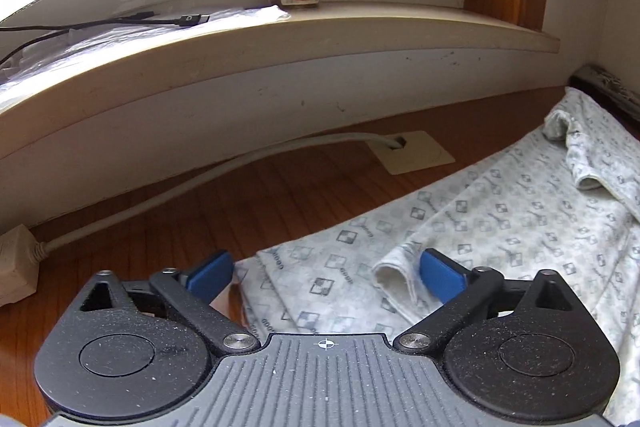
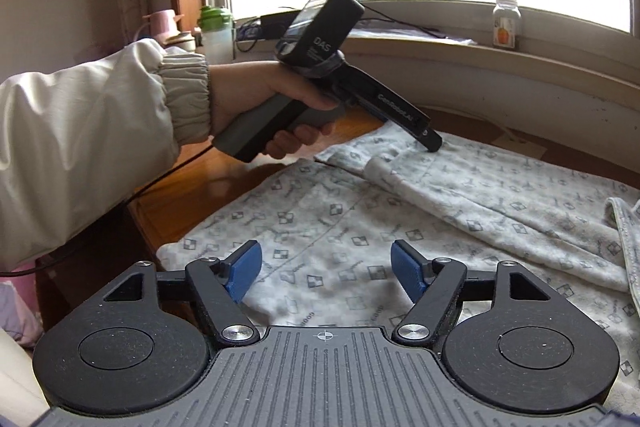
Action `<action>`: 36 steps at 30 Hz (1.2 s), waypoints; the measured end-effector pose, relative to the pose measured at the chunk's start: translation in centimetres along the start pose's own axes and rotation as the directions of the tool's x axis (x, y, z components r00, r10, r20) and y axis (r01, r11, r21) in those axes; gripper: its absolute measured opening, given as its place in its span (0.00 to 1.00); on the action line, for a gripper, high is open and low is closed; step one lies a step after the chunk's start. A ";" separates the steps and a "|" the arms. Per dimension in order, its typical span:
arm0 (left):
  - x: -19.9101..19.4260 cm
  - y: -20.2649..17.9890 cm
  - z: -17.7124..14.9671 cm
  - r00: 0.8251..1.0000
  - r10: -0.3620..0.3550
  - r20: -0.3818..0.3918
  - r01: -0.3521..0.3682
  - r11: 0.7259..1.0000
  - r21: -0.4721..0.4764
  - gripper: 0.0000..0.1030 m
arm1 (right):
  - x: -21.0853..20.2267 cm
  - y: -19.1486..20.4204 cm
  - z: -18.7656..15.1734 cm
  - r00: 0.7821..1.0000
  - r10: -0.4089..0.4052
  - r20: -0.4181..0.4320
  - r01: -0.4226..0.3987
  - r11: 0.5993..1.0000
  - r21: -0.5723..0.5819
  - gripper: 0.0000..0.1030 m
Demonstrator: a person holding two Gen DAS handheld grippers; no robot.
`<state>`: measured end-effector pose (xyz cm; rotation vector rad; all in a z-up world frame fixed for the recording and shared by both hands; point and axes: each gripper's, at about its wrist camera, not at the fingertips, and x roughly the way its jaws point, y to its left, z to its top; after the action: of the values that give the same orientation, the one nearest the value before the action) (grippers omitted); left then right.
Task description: Fold clothes
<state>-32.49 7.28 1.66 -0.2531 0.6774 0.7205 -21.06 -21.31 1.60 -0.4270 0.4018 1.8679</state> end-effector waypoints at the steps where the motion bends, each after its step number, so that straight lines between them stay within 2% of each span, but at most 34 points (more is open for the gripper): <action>1: 0.0 0.2 -0.1 1.000 -0.007 -0.002 0.007 1.000 -0.011 0.98 | -0.1 0.3 0.0 1.000 0.008 -0.001 -0.008 1.000 -0.008 0.71; 5: 0.2 0.7 -0.4 1.000 -0.025 -0.002 0.025 0.999 -0.035 0.99 | 0.0 1.1 -0.1 0.999 0.042 -0.023 -0.043 0.999 -0.024 0.71; 14: 0.6 0.5 0.3 0.999 -0.033 -0.028 0.032 0.999 -0.028 0.99 | 0.1 1.7 -0.4 0.997 0.065 -0.041 -0.067 0.997 -0.042 0.71; 19: 0.6 0.3 0.2 0.999 -0.032 -0.020 0.032 0.999 -0.029 0.99 | 0.6 2.7 -0.6 0.997 0.059 -0.055 -0.064 0.993 -0.094 0.72; 33: 0.3 -0.6 0.2 0.998 -0.053 -0.041 0.053 0.999 -0.007 0.99 | 1.1 2.5 -0.9 0.997 0.071 -0.036 -0.074 0.990 -0.124 0.72; 36: 0.2 -1.5 0.1 0.997 -0.065 -0.048 0.066 0.998 0.021 0.99 | 1.2 2.2 -0.8 0.997 0.073 -0.031 -0.076 0.991 -0.109 0.67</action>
<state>-31.26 6.31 1.58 -0.2708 0.7186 0.6455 -23.45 -21.36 0.46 -0.5182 0.3370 1.9646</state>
